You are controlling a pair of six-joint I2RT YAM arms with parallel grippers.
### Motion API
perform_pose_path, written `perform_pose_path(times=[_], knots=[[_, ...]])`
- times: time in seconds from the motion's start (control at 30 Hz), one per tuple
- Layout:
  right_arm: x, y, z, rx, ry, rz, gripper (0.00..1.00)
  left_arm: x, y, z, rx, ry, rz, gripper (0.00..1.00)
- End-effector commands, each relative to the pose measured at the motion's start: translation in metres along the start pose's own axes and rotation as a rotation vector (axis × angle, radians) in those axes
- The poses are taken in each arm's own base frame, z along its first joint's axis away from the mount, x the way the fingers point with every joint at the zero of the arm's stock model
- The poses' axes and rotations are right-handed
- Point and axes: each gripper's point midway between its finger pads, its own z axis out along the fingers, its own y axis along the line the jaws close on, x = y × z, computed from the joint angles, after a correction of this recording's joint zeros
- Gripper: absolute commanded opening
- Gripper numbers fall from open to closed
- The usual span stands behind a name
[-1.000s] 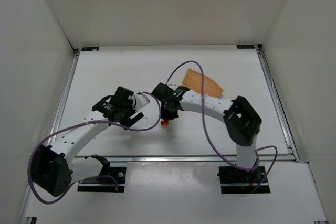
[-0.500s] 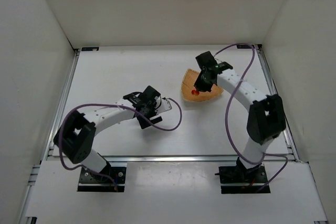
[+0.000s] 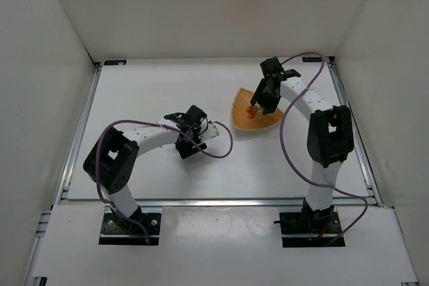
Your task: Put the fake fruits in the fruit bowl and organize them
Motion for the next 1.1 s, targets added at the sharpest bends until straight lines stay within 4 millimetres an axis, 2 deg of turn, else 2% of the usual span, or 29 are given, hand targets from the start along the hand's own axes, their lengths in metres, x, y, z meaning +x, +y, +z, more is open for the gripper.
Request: perform_pose_path(times=[0.0,0.13,0.27,0.3,0.5,0.67,0.7,0.83,0.93,0.97,1.03,1.07], knots=[[-0.013,0.020,-0.039,-0.095,-0.050,-0.054,0.57,-0.005,0.011,-0.005,-0.010,-0.034,-0.038,0.82],[-0.015,0.020,-0.066,-0.133,-0.093,-0.053,0.57,0.009,0.017,0.001,0.008,-0.015,-0.081,0.76],[-0.017,0.014,-0.075,-0.109,-0.146,-0.055,0.57,0.012,0.014,0.012,0.034,0.009,-0.086,0.72],[-0.016,0.012,-0.077,-0.110,-0.147,-0.055,0.57,0.007,0.015,0.013,0.038,-0.001,-0.096,0.67],[-0.014,0.002,-0.076,-0.072,-0.165,-0.030,0.57,-0.003,0.013,0.019,0.067,-0.015,-0.130,0.63],[-0.017,-0.004,-0.077,-0.048,-0.187,-0.018,0.57,-0.007,0.014,0.018,0.070,-0.027,-0.140,0.48],[-0.016,-0.005,-0.080,-0.048,-0.187,-0.018,0.57,-0.002,0.014,0.019,0.073,-0.017,-0.148,0.42],[-0.019,-0.007,-0.084,-0.041,-0.206,-0.016,0.57,0.001,0.011,0.020,0.078,-0.009,-0.156,0.30],[-0.017,-0.009,-0.082,-0.035,-0.199,-0.017,0.57,-0.001,0.015,0.015,0.061,-0.019,-0.169,0.21],[-0.018,-0.011,-0.086,-0.030,-0.208,-0.016,0.57,-0.001,0.018,0.012,0.044,-0.023,-0.170,0.21],[-0.018,-0.013,-0.092,-0.031,-0.223,-0.014,0.57,-0.011,0.030,-0.002,-0.003,-0.050,-0.177,0.21],[-0.016,-0.015,-0.097,-0.036,-0.228,-0.013,0.57,-0.028,0.038,-0.013,-0.022,-0.092,-0.169,0.21]])
